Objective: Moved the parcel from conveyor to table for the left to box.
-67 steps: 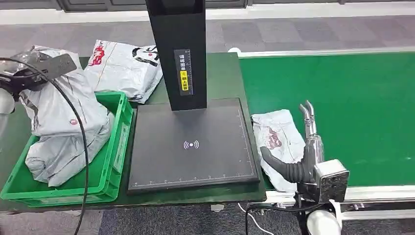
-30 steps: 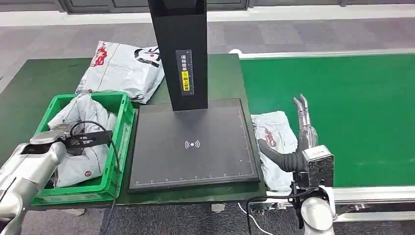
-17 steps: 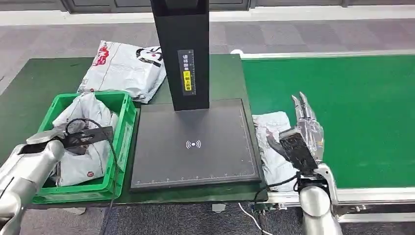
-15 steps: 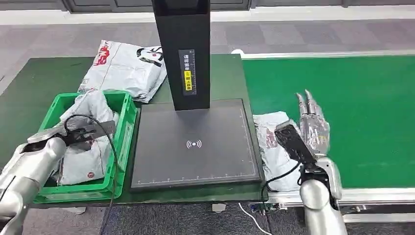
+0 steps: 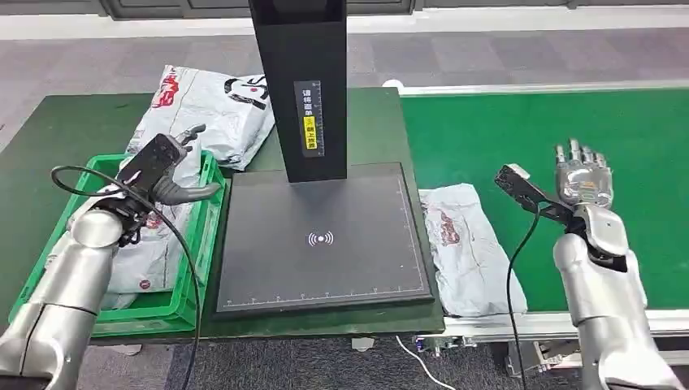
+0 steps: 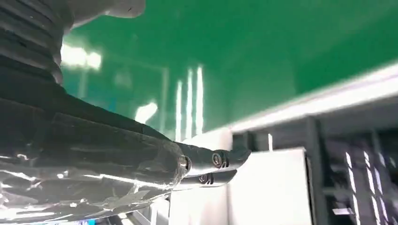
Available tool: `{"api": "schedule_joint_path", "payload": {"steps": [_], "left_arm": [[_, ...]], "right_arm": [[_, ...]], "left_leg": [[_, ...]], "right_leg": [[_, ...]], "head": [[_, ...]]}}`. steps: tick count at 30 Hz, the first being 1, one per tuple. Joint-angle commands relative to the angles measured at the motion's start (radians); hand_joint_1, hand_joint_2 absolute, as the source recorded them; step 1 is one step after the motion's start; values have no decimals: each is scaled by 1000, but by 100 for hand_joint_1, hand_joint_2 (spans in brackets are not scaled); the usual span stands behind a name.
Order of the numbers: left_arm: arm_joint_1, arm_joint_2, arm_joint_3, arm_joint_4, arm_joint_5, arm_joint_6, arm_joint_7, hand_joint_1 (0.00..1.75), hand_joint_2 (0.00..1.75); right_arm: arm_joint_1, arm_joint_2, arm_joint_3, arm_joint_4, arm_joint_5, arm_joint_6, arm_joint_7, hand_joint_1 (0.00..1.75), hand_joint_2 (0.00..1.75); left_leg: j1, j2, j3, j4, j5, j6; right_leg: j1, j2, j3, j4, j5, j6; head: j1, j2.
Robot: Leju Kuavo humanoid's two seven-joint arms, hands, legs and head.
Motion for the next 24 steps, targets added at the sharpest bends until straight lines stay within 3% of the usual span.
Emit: {"api": "schedule_joint_path", "payload": {"steps": [1, 4, 9, 14, 16, 21, 24], "left_arm": [[22, -11, 6, -64, 17, 5, 10, 0, 175], [36, 0, -9, -68, 44, 5, 5, 0, 175], [61, -15, 4, -83, 71, 14, -6, 0, 175], [122, -32, 59, -160, 171, 5, -47, 0, 175], [162, -51, 72, -212, 214, 16, -75, 0, 175], [191, -67, 27, -239, 243, 4, -93, 0, 175], [178, -70, 6, -224, 247, 3, -93, 0, 175]], "right_arm": [[-114, -27, 66, 256, 1, 1, -4, 0, 175], [-140, -16, 92, 332, -22, 41, -57, 0, 175], [-128, 45, 118, 447, -61, 13, -115, 0, 175], [-60, 95, 150, 457, -97, 25, -188, 0, 175], [-51, 103, 168, 472, -127, 50, -269, 0, 175], [-77, 132, 201, 484, -171, 65, -370, 0, 175], [-91, 139, 219, 489, -173, 67, -369, 0, 175]], "left_leg": [[0, 2, 0, 0, 0, 0], [0, 3, 1, -2, 0, 0], [2, 4, 2, -3, 0, 0], [3, 5, 3, -5, 0, 0], [2, 6, 4, -6, 0, 0], [1, 7, 4, -6, 0, 0], [1, 9, 6, -9, 2, 0]], "right_leg": [[1, 1, 0, -1, 1, 0], [1, 2, 0, -2, 1, 0], [1, 4, 1, -2, 1, 0], [2, 4, 2, -4, 2, -1], [1, 4, 3, -5, 2, -1], [0, 5, 2, -4, 1, -1], [1, 7, 3, -8, 4, -1]], "head": [[0, 0], [0, 0], [0, 0], [0, 0], [0, 0], [0, 0], [0, 0]]}}
